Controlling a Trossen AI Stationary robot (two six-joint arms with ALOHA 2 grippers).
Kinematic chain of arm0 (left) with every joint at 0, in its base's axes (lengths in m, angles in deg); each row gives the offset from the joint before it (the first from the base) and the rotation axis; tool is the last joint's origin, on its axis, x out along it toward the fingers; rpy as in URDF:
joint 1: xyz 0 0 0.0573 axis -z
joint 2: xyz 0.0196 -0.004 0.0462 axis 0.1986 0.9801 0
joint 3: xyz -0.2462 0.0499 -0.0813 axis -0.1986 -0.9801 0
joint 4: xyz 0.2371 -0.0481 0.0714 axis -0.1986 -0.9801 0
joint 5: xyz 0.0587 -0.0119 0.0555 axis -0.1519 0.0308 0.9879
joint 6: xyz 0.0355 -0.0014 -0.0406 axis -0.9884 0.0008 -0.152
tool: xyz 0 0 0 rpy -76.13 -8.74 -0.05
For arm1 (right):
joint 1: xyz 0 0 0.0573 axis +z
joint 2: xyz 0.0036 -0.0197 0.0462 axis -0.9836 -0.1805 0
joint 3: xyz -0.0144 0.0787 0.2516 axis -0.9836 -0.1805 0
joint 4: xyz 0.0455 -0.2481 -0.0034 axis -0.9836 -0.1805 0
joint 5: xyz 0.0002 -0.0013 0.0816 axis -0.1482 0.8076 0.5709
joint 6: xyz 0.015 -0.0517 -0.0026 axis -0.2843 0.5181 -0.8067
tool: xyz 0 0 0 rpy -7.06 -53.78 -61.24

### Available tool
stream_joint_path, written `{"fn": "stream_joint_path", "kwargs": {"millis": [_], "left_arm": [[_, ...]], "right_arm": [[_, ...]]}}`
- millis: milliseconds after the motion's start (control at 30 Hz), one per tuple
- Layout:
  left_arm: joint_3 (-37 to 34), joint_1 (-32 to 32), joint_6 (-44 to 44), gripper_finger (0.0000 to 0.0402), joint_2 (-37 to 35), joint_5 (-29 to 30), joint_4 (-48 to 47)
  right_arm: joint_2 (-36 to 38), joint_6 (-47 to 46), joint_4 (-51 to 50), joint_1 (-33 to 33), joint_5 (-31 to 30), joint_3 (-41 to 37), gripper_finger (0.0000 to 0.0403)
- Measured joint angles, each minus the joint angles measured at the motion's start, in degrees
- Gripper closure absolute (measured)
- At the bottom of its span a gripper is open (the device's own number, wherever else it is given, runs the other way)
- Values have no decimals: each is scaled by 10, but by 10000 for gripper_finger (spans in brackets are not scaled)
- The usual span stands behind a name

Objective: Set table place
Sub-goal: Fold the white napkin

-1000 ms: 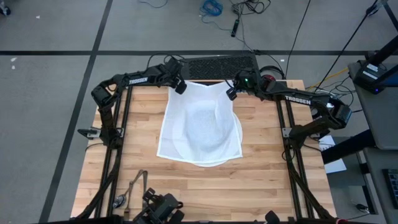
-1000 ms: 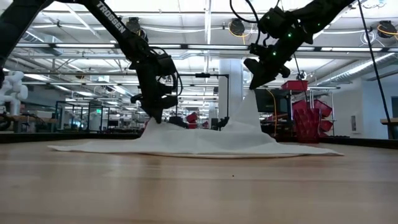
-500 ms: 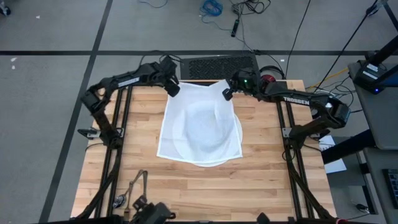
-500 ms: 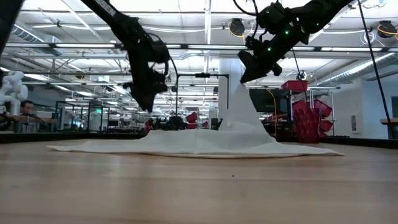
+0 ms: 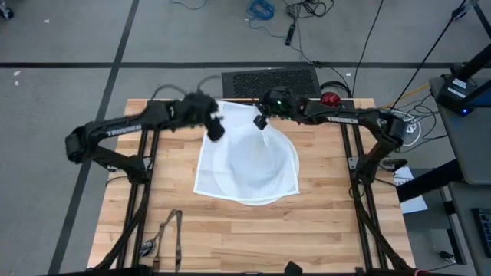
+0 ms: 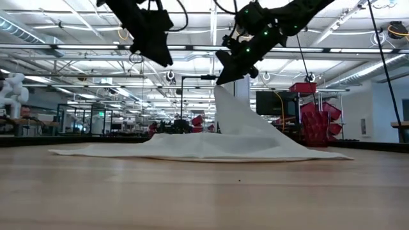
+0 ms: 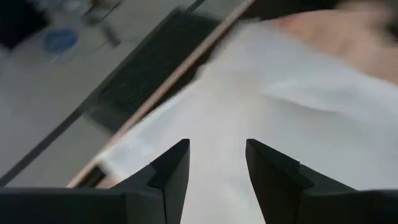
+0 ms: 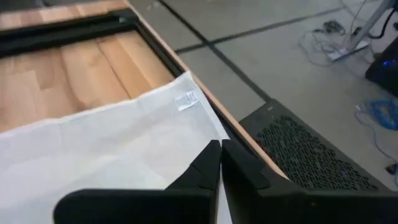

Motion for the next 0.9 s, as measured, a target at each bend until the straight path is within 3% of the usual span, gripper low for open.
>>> {"fn": "stream_joint_path", "kwargs": {"millis": [167,333,633,900], "left_arm": [[-97,113,8,258,-19,-25,146],[-142,203,48,258,25,-31,279],[-98,285,42,258,207,-4,409],[22,298,45,258,362,-25,425]], "right_arm": [[-19,20,-58,-6,-1,38,403],[-18,49,-138,-17,3,59,403],[-14,169,-279,-24,45,66,403],[-12,212,-358,-24,46,66,403]]}}
